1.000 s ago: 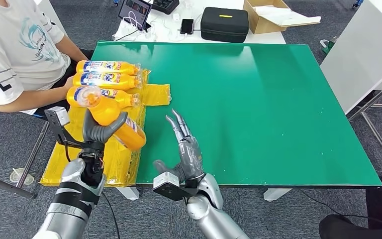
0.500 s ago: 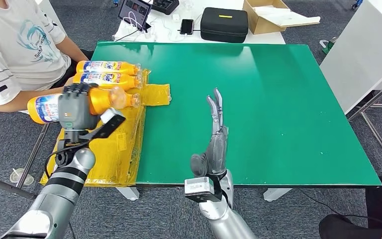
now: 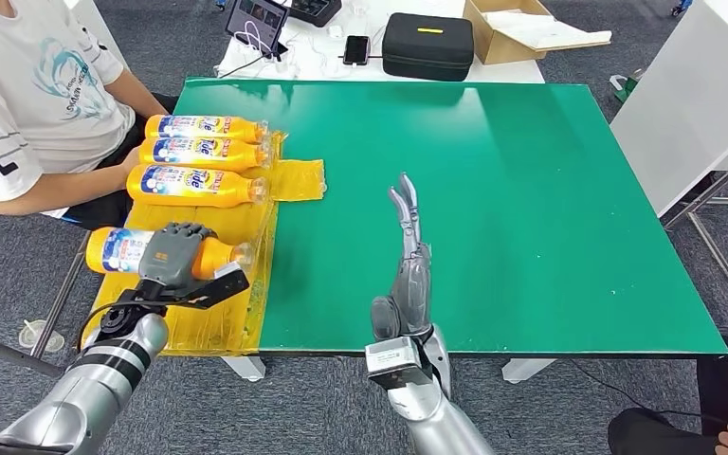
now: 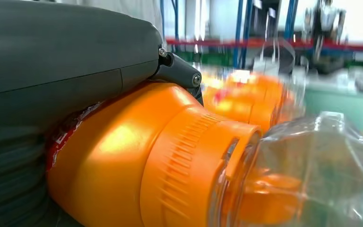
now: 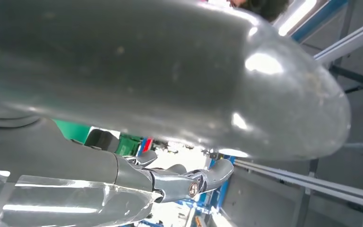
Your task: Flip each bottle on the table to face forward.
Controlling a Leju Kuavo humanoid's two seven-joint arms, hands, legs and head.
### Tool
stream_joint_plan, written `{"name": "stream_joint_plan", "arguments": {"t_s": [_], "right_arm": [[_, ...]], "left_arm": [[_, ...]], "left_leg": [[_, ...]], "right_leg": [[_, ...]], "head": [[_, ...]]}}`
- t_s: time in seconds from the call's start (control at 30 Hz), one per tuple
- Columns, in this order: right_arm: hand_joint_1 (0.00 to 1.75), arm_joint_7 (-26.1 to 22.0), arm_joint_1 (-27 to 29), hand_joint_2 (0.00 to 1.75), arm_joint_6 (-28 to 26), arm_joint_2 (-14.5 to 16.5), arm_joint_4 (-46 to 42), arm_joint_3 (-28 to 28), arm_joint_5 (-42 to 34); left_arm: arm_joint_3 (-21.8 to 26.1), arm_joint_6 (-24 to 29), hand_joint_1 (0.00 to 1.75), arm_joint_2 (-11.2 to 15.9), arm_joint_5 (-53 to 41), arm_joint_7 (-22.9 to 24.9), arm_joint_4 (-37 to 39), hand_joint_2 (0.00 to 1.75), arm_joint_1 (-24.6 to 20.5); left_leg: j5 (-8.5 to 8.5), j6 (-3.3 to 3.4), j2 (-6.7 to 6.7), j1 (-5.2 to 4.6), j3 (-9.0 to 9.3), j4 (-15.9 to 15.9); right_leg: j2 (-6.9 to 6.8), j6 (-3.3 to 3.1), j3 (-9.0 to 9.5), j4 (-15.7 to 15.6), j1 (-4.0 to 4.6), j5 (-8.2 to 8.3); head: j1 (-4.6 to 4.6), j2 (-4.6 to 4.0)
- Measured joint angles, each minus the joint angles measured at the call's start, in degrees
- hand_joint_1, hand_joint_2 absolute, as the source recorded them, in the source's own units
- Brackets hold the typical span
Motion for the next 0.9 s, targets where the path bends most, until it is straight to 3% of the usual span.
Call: {"name": "stream_joint_plan", "arguments": {"t_s": [0.33,0.47,0.57,0.63,0.7,0.9], "right_arm": [[0.00,0.0,0.0,0.00,3.2,0.2,2.0,0.0,0.5],[0.00,0.0,-0.1,0.00,3.7,0.3,2.9,0.0,0.6],[0.00,0.0,-0.2,0.00,4.3,0.4,3.6,0.0,0.6],[0.00,0.0,-0.2,0.00,4.5,0.5,4.0,0.0,0.6],[0.00,0.0,-0.3,0.00,4.7,0.6,4.3,0.0,0.5],[0.00,0.0,-0.4,0.00,5.7,0.8,5.2,0.0,-0.1]], "left_arm": [[-0.2,-13.0,1.70,0.5,3.2,-1.1,2.0,1.75,-1.0],[-0.2,-15.7,0.24,0.7,4.2,-1.4,2.3,1.75,-1.7],[-0.2,-18.1,0.10,0.8,5.0,-1.7,2.6,1.75,-2.0],[-0.2,-18.9,0.00,0.8,5.2,-1.8,2.7,0.87,-2.1],[-0.2,-19.3,0.00,0.8,5.3,-1.9,2.8,0.00,-2.1],[-0.2,-23.2,0.00,1.0,6.6,-3.1,2.8,0.00,-2.4]], "left_leg": [[0.00,0.00,-0.04,-0.03,0.08,0.0],[-0.01,0.00,-0.03,-0.02,0.14,0.0],[0.00,0.00,-0.03,-0.02,0.20,0.0],[0.00,0.00,-0.03,-0.02,0.20,0.0],[0.00,0.00,-0.03,-0.03,0.21,0.0],[0.00,0.00,-0.09,-0.03,0.20,0.0]], "right_leg": [[-0.03,0.00,0.11,0.0,-0.02,0.00],[-0.03,0.00,0.16,0.0,-0.02,0.00],[-0.02,0.00,0.22,0.0,-0.02,0.00],[-0.02,0.00,0.23,0.0,-0.02,0.01],[-0.02,0.00,0.24,0.0,-0.03,0.00],[-0.04,0.00,0.26,0.0,-0.03,0.00]], "head": [[-0.01,0.00],[-0.02,-0.01],[-0.02,-0.01],[-0.01,-0.01],[-0.01,-0.01],[-0.02,0.00]]}}
